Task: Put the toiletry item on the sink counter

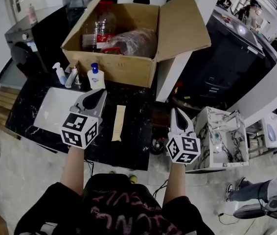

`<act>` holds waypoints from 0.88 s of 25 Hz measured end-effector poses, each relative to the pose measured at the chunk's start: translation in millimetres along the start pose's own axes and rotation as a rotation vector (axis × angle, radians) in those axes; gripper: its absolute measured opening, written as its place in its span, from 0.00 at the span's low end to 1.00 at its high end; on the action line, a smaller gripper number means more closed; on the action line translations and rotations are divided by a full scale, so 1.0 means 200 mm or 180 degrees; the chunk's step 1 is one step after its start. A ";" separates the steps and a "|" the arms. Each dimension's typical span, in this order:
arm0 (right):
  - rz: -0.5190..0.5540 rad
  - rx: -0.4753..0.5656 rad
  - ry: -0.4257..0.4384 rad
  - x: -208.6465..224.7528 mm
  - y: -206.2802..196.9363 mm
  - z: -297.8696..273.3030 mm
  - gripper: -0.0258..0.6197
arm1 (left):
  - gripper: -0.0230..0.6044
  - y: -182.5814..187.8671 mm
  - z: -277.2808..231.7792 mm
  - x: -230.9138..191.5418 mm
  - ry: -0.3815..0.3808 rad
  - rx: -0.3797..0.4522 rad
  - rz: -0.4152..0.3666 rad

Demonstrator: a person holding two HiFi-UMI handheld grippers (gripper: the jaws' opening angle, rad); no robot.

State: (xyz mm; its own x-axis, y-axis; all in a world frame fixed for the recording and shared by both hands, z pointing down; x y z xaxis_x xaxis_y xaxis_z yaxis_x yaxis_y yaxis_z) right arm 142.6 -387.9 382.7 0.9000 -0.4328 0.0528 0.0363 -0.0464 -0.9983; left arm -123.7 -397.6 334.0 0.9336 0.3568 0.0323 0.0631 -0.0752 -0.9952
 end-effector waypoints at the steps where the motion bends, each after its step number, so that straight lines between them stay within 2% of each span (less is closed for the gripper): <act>1: 0.0009 0.0001 0.0002 0.00 0.00 0.00 0.06 | 0.03 0.00 0.00 -0.01 0.0016 0.0001 -0.0002; 22: 0.0092 -0.0022 0.0032 -0.04 0.02 -0.06 0.06 | 0.03 -0.04 -0.01 -0.07 0.0064 0.0002 0.0028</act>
State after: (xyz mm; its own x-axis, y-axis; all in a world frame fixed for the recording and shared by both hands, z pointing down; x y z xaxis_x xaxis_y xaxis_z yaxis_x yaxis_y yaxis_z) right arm 130.0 -394.3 378.8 0.8962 -0.4431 0.0244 0.0074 -0.0400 -0.9992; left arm -136.9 -404.2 342.0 0.9410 0.3374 0.0252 0.0546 -0.0778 -0.9955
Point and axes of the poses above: the fingertips, and each gripper's own axes: z backward along the fingers, x to its right, y out of its top, the point moved 2 cm from there along z, backward along the fingers, and after that the axes turned 8 degrees about y, right-handed, at the moved point
